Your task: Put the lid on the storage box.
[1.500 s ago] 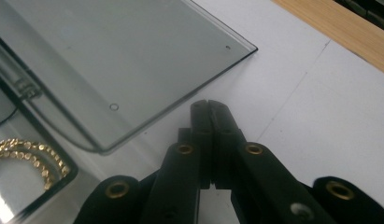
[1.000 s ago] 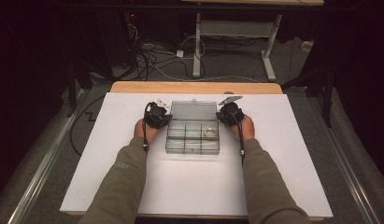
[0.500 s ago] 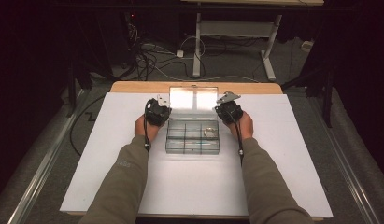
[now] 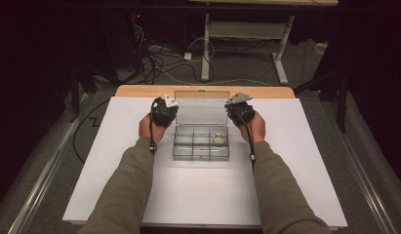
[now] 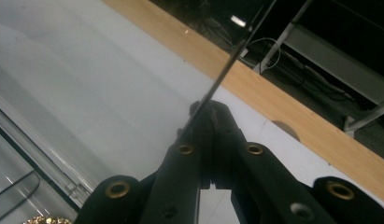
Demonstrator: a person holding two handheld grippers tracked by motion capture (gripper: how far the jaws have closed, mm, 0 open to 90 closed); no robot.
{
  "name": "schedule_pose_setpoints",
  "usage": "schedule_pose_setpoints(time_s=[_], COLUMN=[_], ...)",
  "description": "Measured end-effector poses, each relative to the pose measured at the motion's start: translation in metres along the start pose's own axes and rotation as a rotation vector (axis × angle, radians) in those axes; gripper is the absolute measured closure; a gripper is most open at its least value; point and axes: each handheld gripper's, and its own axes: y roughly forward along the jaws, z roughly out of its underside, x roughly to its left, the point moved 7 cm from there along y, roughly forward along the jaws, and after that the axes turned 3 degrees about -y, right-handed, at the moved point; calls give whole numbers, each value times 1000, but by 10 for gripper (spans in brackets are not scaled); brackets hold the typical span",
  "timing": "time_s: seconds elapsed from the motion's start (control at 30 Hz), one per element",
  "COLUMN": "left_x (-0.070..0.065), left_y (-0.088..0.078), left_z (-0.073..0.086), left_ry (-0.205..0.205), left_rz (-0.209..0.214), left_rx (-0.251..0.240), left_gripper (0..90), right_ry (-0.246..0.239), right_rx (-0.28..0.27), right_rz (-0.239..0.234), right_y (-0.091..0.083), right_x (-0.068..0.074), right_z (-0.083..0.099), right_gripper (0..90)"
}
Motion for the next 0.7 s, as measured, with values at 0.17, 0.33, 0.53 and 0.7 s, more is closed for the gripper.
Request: schedule_pose_setpoints(time_s=[0.17, 0.33, 0.53, 0.7], left_x=[1, 1, 2, 2], left_y=[-8, -14, -22, -28], left_z=[-6, -11, -15, -18], left_ry=[5, 10, 16, 22], left_rz=[-7, -9, -12, -16], left_rx=[-11, -30, -45, -55], left_gripper=[865, 864, 865, 864], right_ry=[-5, -1, 1, -1], right_rx=[-18, -38, -53, -61], right_rz=[11, 22, 35, 40], right_y=[-6, -13, -19, -24], right_x=[-1, -2, -2, -2], right_z=[-6, -11, -16, -19], right_gripper=[900, 900, 900, 900])
